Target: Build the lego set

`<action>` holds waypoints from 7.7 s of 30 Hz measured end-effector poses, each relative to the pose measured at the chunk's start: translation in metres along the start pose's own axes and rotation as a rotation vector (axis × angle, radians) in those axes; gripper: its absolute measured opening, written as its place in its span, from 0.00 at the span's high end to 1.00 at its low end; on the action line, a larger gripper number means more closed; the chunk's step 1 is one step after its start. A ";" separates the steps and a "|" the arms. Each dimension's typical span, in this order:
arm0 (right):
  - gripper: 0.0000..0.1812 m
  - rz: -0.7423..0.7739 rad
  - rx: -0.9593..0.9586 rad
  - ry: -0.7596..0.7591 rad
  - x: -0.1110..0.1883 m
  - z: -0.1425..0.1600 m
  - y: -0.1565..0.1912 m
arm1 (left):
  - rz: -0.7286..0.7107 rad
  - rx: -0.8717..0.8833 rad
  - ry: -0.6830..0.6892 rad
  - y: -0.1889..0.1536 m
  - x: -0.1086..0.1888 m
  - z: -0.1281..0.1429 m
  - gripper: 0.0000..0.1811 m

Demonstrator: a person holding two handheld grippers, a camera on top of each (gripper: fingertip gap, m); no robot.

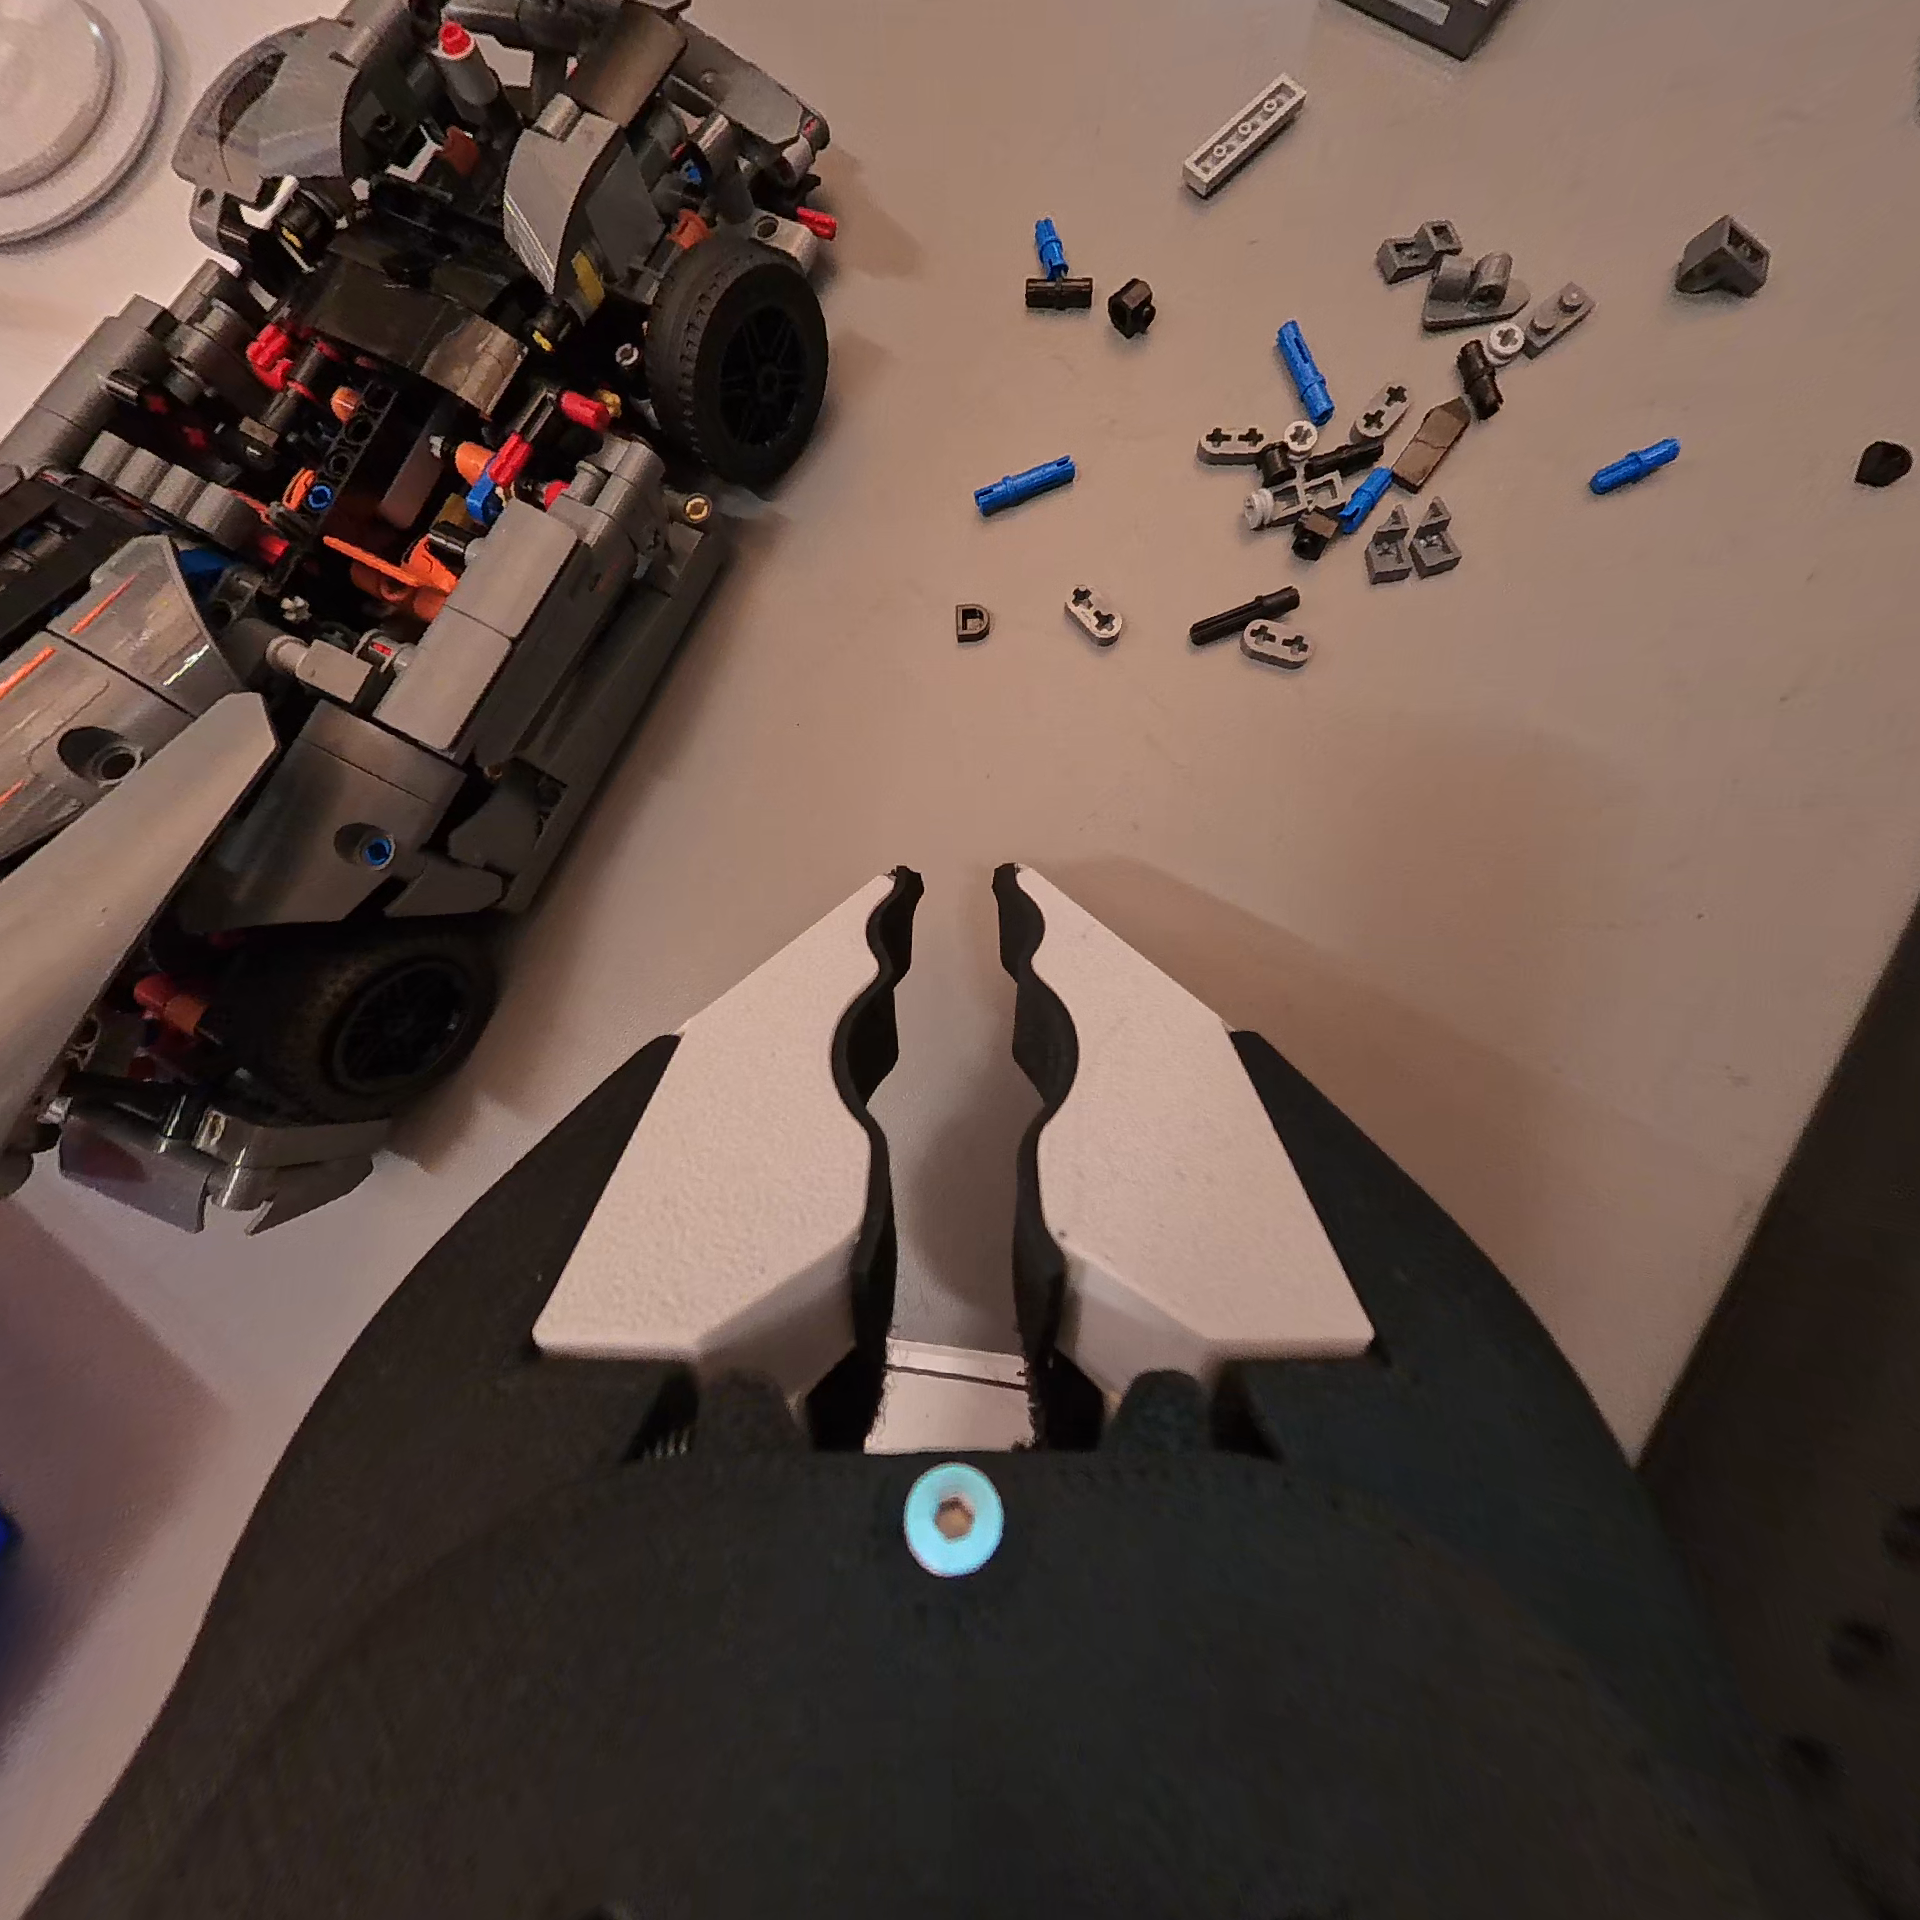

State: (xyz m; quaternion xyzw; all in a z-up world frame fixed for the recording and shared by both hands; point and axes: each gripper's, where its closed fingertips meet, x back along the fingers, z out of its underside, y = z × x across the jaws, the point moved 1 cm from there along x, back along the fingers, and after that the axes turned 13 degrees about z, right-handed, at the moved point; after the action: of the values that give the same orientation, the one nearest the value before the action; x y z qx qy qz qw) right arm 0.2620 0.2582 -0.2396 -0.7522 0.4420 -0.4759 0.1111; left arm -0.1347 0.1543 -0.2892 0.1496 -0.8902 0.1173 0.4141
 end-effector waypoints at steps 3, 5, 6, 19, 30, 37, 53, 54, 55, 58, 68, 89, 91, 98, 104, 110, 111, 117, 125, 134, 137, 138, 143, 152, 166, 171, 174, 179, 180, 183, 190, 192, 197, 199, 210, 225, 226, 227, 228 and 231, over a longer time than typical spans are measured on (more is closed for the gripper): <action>0.99 -0.001 0.001 0.004 0.000 0.001 0.000 | 0.001 -0.001 0.000 0.000 0.000 0.000 0.93; 0.99 -0.002 0.001 0.001 0.000 0.000 0.000 | 0.002 -0.002 0.001 -0.001 0.000 0.000 0.93; 0.99 -0.004 0.003 0.002 0.000 0.000 0.000 | 0.002 -0.003 0.001 -0.001 0.000 0.000 0.93; 0.99 -0.006 0.014 0.007 -0.002 0.001 0.001 | 0.007 -0.005 0.004 -0.001 -0.002 0.000 0.93; 0.99 -0.009 0.020 0.009 -0.003 0.001 0.002 | 0.010 -0.005 0.005 -0.002 -0.003 0.000 0.93; 0.98 0.002 0.015 0.003 -0.002 0.000 0.000 | 0.013 -0.004 0.006 -0.002 -0.003 0.000 0.93; 0.74 0.395 -0.343 -0.321 0.055 -0.028 -0.099 | 0.011 -0.004 0.007 -0.001 -0.004 0.000 0.92; 0.74 0.392 -0.333 -0.318 0.053 -0.029 -0.097 | 0.010 -0.003 0.007 -0.001 -0.004 0.000 0.92; 0.74 0.388 -0.322 -0.314 0.051 -0.030 -0.095 | 0.010 -0.003 0.007 -0.001 -0.004 0.000 0.92; 0.74 0.377 -0.294 -0.291 0.047 -0.029 -0.090 | 0.011 -0.003 0.009 -0.001 -0.005 0.001 0.92; 0.80 0.300 -0.252 -0.229 0.034 -0.023 -0.076 | 0.014 -0.002 0.007 -0.001 -0.005 0.001 0.93; 0.94 -0.119 -0.049 -0.108 0.012 -0.017 0.012 | 0.017 0.000 0.011 -0.001 -0.006 0.001 0.93; 0.95 -0.209 0.004 -0.063 0.008 -0.013 0.036 | 0.017 -0.001 0.011 -0.001 -0.006 0.001 0.93; 0.97 -0.410 0.075 0.045 0.005 0.000 0.084 | 0.017 -0.002 0.008 -0.002 -0.005 0.001 0.93; 0.98 -0.461 0.089 0.094 0.000 0.006 0.100 | 0.018 -0.002 0.010 -0.002 -0.006 0.000 0.93; 0.96 -0.507 0.062 0.051 0.009 -0.002 0.101 | 0.017 -0.003 0.010 -0.002 -0.006 0.000 0.93; 0.95 -0.520 0.069 0.047 0.011 -0.002 0.101 | 0.016 -0.004 0.011 -0.002 -0.006 0.000 0.93; 0.93 -0.575 0.145 0.076 0.015 0.007 0.116 | 0.014 -0.003 0.012 -0.002 -0.006 0.000 0.93; 1.00 -0.569 0.186 0.096 0.011 0.013 0.121 | 0.014 -0.005 0.010 -0.002 -0.005 0.000 0.93; 0.88 -0.527 0.122 0.103 0.011 0.010 0.105 | 0.014 -0.004 0.012 -0.002 -0.005 0.000 0.93; 0.88 -0.519 0.133 0.144 0.008 0.017 0.105 | 0.016 -0.004 0.014 -0.002 -0.006 0.001 0.93; 0.87 -0.527 0.129 0.149 0.008 0.018 0.107 | 0.016 -0.004 0.015 -0.002 -0.006 0.001 0.93; 0.92 -0.532 0.125 0.141 0.008 0.017 0.107 | 0.016 -0.003 0.014 -0.002 -0.006 0.001 0.93; 0.95 -0.541 0.130 0.140 0.009 0.017 0.107 | 0.018 -0.002 0.015 -0.002 -0.007 0.001 0.93; 0.94 -0.511 0.120 0.153 0.009 0.020 0.098 | 0.021 -0.002 0.018 -0.002 -0.008 0.001 0.93; 0.91 -0.502 0.093 0.146 0.011 0.018 0.092 | 0.023 0.000 0.021 -0.002 -0.009 0.001 0.93; 0.87 -0.528 0.091 0.161 0.015 0.021 0.093 | 0.023 -0.001 0.021 -0.002 -0.010 0.001 0.93; 0.83 -0.551 0.135 0.186 0.016 0.027 0.100 | 0.023 0.001 0.024 -0.002 -0.010 0.002 0.93; 0.84 -0.549 0.136 0.189 0.016 0.027 0.101 | 0.023 0.001 0.025 -0.002 -0.010 0.002 0.93; 0.85 -0.540 0.145 0.219 0.012 0.031 0.103 | 0.022 0.000 0.025 -0.002 -0.011 0.002 0.93; 0.94 -0.521 0.174 0.215 0.010 0.031 0.104 | 0.021 -0.012 0.023 -0.003 -0.012 -0.001 0.93; 0.94 -0.525 0.162 0.199 0.011 0.027 0.103 | 0.030 -0.027 0.018 -0.006 -0.015 -0.007 0.93; 0.95 -0.476 0.157 0.070 0.017 0.000 0.101 | 0.164 -0.051 -0.109 -0.037 -0.029 -0.057 0.92; 0.95 -0.449 0.176 -0.024 0.023 -0.020 0.105 | 0.197 -0.076 -0.171 -0.050 -0.036 -0.084 0.90; 0.95 -0.251 0.489 -0.406 0.062 -0.118 0.170 | 0.449 0.208 -0.439 -0.082 -0.051 -0.147 0.78; 0.95 -0.047 0.592 -0.506 0.059 -0.137 0.169 | 0.448 0.193 -0.490 -0.075 -0.044 -0.146 0.95; 0.95 -0.064 0.573 -0.513 0.060 -0.138 0.168 | 0.435 0.178 -0.494 -0.074 -0.042 -0.147 0.95; 0.94 -0.078 0.551 -0.518 0.061 -0.138 0.167 | 0.421 0.162 -0.499 -0.074 -0.041 -0.148 0.96; 0.92 -0.100 0.525 -0.522 0.063 -0.139 0.166 | 0.399 0.141 -0.494 -0.073 -0.041 -0.148 0.96; 0.85 -0.220 0.432 -0.528 0.067 -0.138 0.167 | 0.337 0.076 -0.478 -0.072 -0.040 -0.149 0.97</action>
State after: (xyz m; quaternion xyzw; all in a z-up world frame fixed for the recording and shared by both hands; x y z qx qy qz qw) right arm 0.0670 0.1438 -0.2246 -0.8514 0.2035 -0.3567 0.3263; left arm 0.0210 0.1438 -0.2203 0.0385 -0.9697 0.1788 0.1617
